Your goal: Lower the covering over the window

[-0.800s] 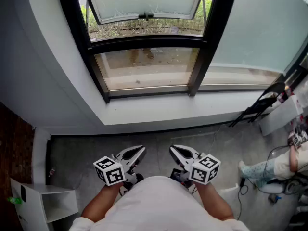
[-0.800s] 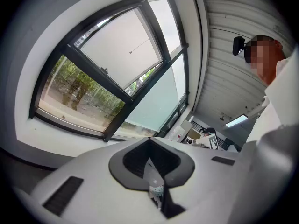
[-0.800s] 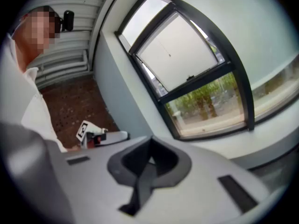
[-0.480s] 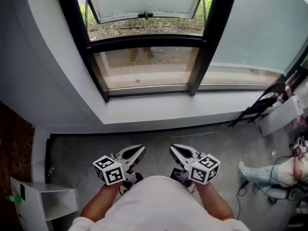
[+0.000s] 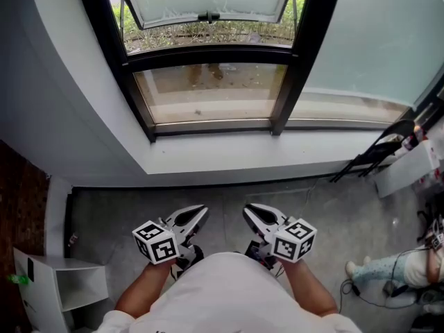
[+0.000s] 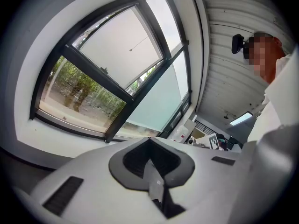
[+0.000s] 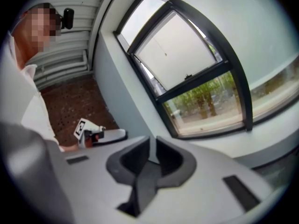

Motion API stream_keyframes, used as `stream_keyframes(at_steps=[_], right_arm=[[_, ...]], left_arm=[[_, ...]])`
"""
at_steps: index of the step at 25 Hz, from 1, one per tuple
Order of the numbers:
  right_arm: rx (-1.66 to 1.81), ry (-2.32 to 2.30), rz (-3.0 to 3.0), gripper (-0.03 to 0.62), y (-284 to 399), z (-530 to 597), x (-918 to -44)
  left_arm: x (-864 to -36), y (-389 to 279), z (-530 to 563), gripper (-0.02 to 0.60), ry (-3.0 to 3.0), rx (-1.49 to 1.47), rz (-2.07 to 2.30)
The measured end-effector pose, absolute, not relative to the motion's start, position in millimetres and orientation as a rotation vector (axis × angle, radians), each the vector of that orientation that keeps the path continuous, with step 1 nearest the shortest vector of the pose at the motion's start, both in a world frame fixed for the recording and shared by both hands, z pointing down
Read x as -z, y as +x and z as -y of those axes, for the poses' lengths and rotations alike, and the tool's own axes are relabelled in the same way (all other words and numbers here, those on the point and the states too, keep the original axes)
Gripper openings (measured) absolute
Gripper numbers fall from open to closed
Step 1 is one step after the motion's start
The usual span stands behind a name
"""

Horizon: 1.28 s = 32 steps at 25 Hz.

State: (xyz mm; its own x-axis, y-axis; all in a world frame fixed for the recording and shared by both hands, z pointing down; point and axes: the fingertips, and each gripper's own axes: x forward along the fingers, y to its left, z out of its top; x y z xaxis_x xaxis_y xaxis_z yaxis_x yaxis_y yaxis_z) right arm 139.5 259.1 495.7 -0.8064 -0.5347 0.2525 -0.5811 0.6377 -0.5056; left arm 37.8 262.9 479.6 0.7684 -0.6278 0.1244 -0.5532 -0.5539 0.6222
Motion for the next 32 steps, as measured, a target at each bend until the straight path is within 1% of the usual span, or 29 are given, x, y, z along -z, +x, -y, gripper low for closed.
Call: stream_keyframes(at_steps=[9,15,22,32], right_arm=[[-0.891,0.881,2.773,0.101,161.0,-241.3,-500.8],[-0.871,0.832,2.798,0.104,161.5,-222.5,-495.6],[-0.851,0.798,2.824,0.104,145.7,-192.5,-489.1],[-0.89,0.849,2.814,0.104,84.9,-126.1,-487.2]], left_arm=[[-482.7,62.8,-256.6,0.015,2.273,0.148,0.941],[-485.4,63.9,-252.6,0.015,2.252,0.151,0.995],[-487.3,50.2,-232.3,0.015,2.252,0.143,1.035],[-479.5,-11.2,-152.5,0.015,2.326,0.13,1.031]])
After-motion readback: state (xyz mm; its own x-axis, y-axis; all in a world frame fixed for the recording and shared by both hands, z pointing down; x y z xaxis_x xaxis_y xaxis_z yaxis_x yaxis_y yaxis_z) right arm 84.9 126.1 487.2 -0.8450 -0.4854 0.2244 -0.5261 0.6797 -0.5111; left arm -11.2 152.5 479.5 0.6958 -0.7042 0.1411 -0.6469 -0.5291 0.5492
